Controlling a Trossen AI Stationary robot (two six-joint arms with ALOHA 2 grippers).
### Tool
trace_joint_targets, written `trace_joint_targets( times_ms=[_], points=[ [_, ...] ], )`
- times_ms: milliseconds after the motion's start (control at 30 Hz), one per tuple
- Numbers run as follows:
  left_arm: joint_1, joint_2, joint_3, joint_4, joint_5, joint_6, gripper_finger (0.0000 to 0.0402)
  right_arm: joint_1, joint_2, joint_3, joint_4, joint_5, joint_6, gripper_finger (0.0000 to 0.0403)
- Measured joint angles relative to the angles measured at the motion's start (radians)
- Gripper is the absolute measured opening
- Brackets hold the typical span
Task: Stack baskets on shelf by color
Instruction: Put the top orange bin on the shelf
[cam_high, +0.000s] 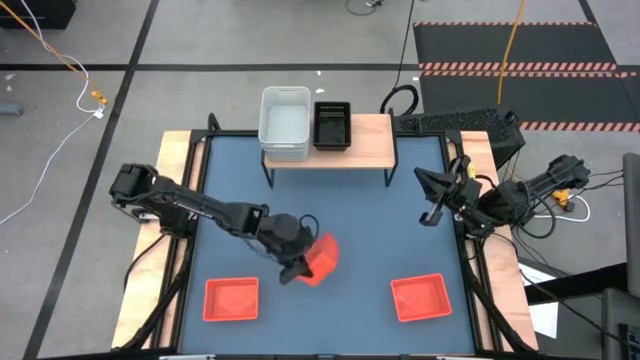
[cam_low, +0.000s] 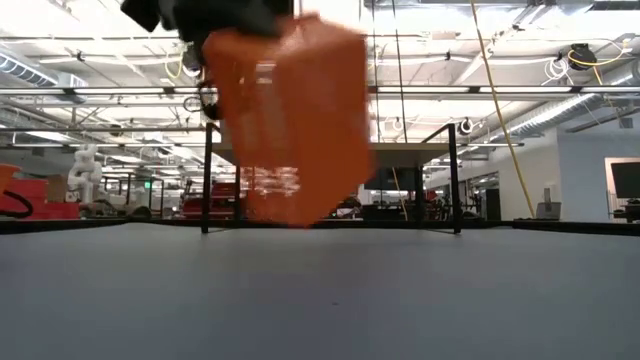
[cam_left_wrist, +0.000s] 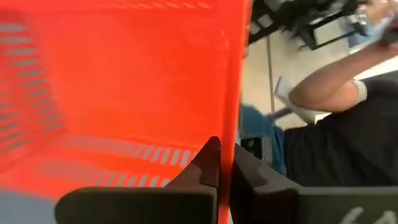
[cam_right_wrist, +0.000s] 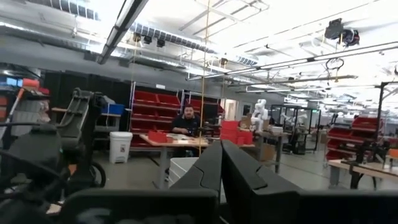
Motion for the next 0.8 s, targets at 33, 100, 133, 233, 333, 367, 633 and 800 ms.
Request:
trace_joint_targets(
  times_ms=[33, 100, 133, 233, 333, 367, 633, 800],
  points=[
    [-0.005, 0.0, 0.0, 0.032, -0.014, 0.024, 0.0009, 0.0, 0.0, 0.0, -0.008, 0.0, 0.014, 0.0],
    [0.002, -0.001, 0.0, 0.057, -0.046, 0.052, 0.0006, 0.0, 0.0, 0.0, -0.029, 0.001, 0.04, 0.0],
    [0.013, -0.001, 0.001, 0.049, -0.058, 0.064, 0.0005, 0.0, 0.0, 0.0, -0.036, 0.001, 0.052, 0.0],
    [0.039, 0.001, 0.033, 0.0, -0.064, 0.127, 0.0005, 0.0, 0.0, 0.0, -0.057, 0.027, 0.083, 0.0],
    [0.055, 0.015, 0.119, -0.083, -0.036, 0.232, 0.0004, 0.006, 0.0, 0.005, -0.111, 0.185, 0.063, 0.0],
    [0.061, 0.023, 0.157, -0.134, -0.035, 0.268, 0.0004, 0.012, 0.0, 0.012, -0.135, 0.274, 0.037, 0.0],
    [0.127, 0.149, 0.621, -0.548, -0.222, 0.578, 0.0004, 0.138, 0.006, 0.012, -0.162, 0.684, -0.044, 0.0],
    [0.176, 0.199, 0.891, -0.594, -0.4, 0.804, 0.0006, 0.245, 0.027, 0.013, -0.141, 0.706, -0.031, 0.0]
  ],
)
